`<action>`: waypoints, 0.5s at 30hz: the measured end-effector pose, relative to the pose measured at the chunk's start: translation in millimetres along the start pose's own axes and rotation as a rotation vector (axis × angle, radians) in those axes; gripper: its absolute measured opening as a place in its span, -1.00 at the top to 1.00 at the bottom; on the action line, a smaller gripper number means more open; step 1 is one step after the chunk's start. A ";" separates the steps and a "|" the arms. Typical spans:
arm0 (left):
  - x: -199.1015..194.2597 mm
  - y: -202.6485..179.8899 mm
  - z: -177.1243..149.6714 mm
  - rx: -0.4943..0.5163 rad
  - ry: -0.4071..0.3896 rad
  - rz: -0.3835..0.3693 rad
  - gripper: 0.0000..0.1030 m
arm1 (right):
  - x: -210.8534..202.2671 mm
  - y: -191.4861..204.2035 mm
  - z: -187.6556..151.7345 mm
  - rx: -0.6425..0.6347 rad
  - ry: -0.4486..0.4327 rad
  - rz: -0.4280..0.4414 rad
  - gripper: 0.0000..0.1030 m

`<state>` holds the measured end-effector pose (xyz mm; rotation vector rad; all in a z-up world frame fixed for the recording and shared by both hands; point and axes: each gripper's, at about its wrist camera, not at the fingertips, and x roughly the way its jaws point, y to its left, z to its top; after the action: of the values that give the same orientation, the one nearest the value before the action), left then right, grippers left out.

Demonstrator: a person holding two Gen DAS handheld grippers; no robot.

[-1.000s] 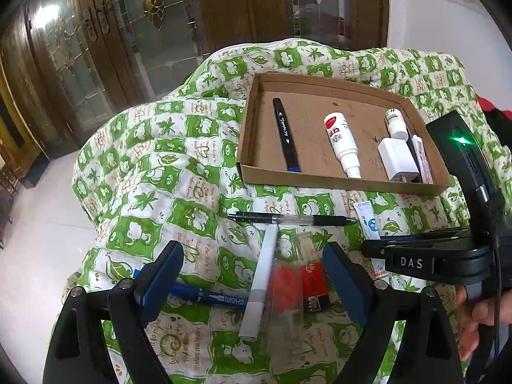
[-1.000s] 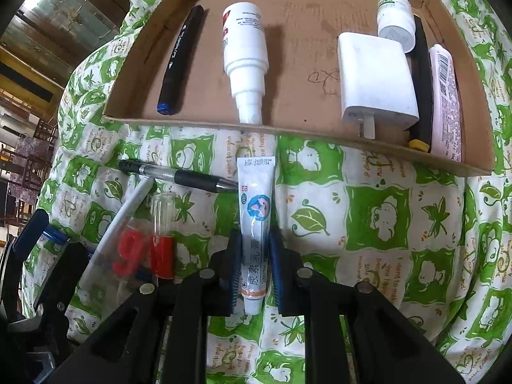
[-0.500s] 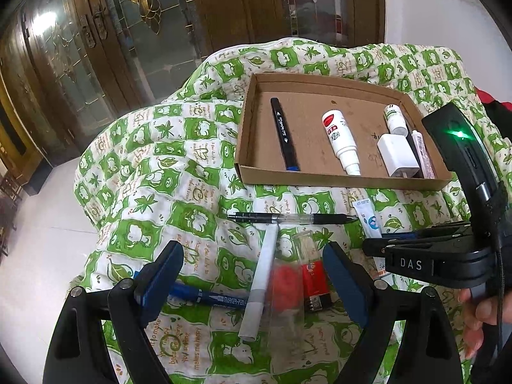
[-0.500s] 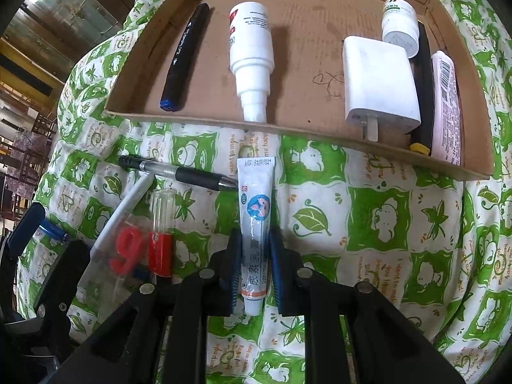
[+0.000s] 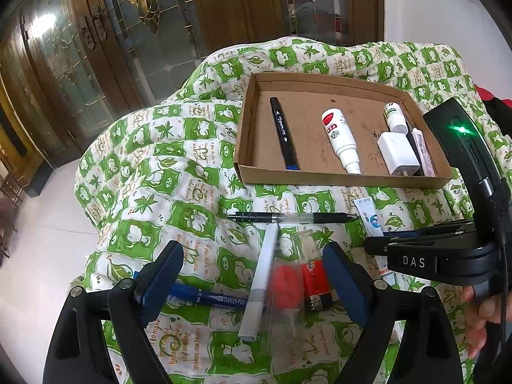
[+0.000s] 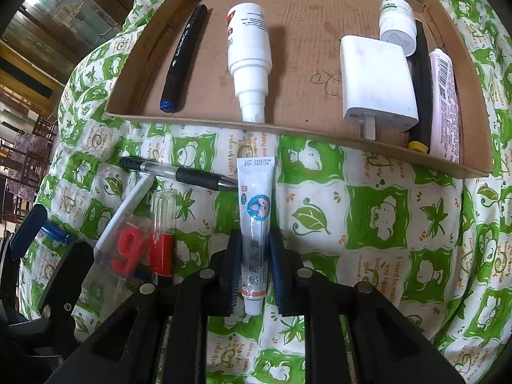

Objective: Organize rigid objects
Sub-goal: 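Move the left tool down over the white marker beside the red items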

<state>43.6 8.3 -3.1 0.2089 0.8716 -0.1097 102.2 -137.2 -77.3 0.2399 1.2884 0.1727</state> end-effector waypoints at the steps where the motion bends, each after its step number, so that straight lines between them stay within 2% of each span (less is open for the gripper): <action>1: 0.1 0.0 -0.1 0.001 0.001 0.000 -0.77 | -0.4 0.0 -0.2 -0.001 0.000 0.000 0.68; 15: 4.0 -5.2 -3.3 0.013 0.017 0.011 -0.77 | -8.8 0.6 -3.7 0.002 -0.005 0.012 0.68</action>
<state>42.7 3.9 -9.0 0.2275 0.8866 -0.1032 96.2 -138.6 -70.0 0.2495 1.2826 0.1815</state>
